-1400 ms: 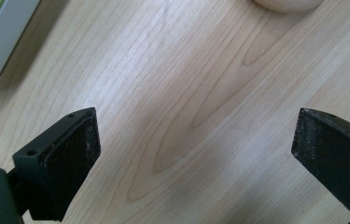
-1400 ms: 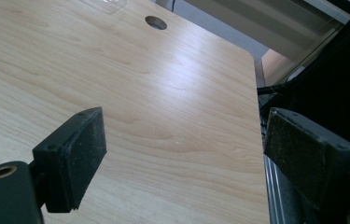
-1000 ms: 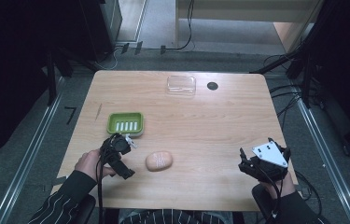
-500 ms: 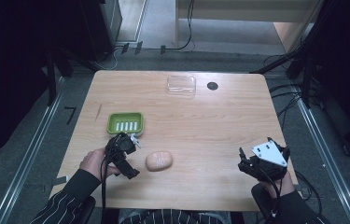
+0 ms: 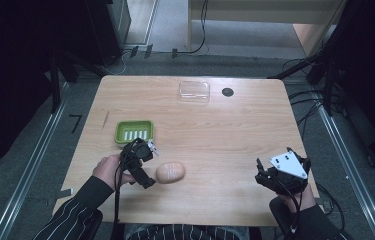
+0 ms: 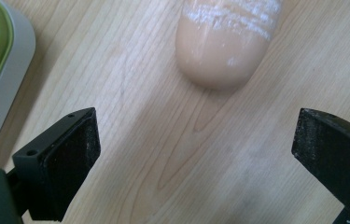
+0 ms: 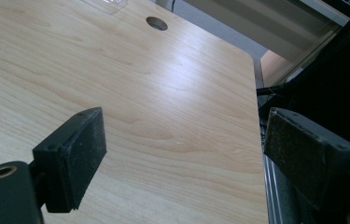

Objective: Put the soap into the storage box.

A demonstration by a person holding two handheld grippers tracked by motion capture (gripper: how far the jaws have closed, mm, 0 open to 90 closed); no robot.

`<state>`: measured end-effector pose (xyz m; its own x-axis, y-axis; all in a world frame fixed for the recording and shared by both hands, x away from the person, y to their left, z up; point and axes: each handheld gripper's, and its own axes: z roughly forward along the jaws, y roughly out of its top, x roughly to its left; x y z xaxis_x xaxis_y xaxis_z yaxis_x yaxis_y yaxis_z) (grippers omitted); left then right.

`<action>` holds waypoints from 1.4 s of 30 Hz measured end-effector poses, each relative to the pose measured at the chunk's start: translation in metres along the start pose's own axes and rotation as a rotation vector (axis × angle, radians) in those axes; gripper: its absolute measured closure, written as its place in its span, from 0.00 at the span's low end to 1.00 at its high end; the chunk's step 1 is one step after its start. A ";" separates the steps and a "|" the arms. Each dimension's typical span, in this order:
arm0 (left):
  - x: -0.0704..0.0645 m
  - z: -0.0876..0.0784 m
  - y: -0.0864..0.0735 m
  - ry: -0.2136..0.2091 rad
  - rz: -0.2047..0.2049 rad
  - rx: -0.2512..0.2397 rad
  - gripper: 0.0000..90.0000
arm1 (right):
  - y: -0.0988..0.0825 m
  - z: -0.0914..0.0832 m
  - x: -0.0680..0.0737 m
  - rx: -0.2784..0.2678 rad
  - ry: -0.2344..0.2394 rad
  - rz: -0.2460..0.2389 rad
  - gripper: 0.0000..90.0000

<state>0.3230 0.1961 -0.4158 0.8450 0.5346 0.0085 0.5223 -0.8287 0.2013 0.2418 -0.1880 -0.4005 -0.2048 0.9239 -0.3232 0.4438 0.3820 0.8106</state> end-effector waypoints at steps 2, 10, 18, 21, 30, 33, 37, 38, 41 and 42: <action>-0.001 0.000 0.003 -0.006 0.008 0.001 0.02 | 0.000 0.000 0.001 0.003 0.000 -0.010 0.15; 0.001 0.001 0.015 -0.025 0.026 -0.006 0.01 | 0.000 0.001 0.001 0.002 0.003 -0.011 0.15; 0.000 0.004 0.028 -0.041 0.057 -0.011 0.01 | 0.000 0.002 0.001 0.003 0.004 -0.010 0.15; 0.000 0.006 0.032 -0.043 0.068 -0.007 0.01 | 0.000 0.002 0.000 0.003 0.004 -0.011 0.15; -0.004 0.016 0.046 -0.052 0.107 0.000 0.01 | 0.002 0.004 0.003 0.008 0.014 -0.030 0.15; -0.005 0.017 0.048 -0.048 0.118 0.006 0.01 | 0.001 0.003 0.002 0.009 0.010 -0.013 0.15; -0.007 0.023 0.054 -0.034 0.133 0.014 0.01 | 0.001 0.003 0.002 0.009 0.009 -0.015 0.15; -0.008 0.024 0.056 -0.026 0.134 0.013 0.01 | 0.001 0.003 0.001 0.007 0.008 -0.016 0.15; -0.008 0.027 0.058 -0.030 0.142 0.019 0.01 | 0.001 0.002 0.001 0.005 0.008 -0.016 0.15; -0.009 0.028 0.059 -0.032 0.143 0.020 0.01 | 0.001 0.003 0.001 0.005 0.010 -0.016 0.15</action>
<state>0.3495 0.1381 -0.4316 0.9139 0.4059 0.0041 0.3986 -0.8992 0.1804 0.2442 -0.1871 -0.4014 -0.2201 0.9176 -0.3311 0.4450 0.3965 0.8030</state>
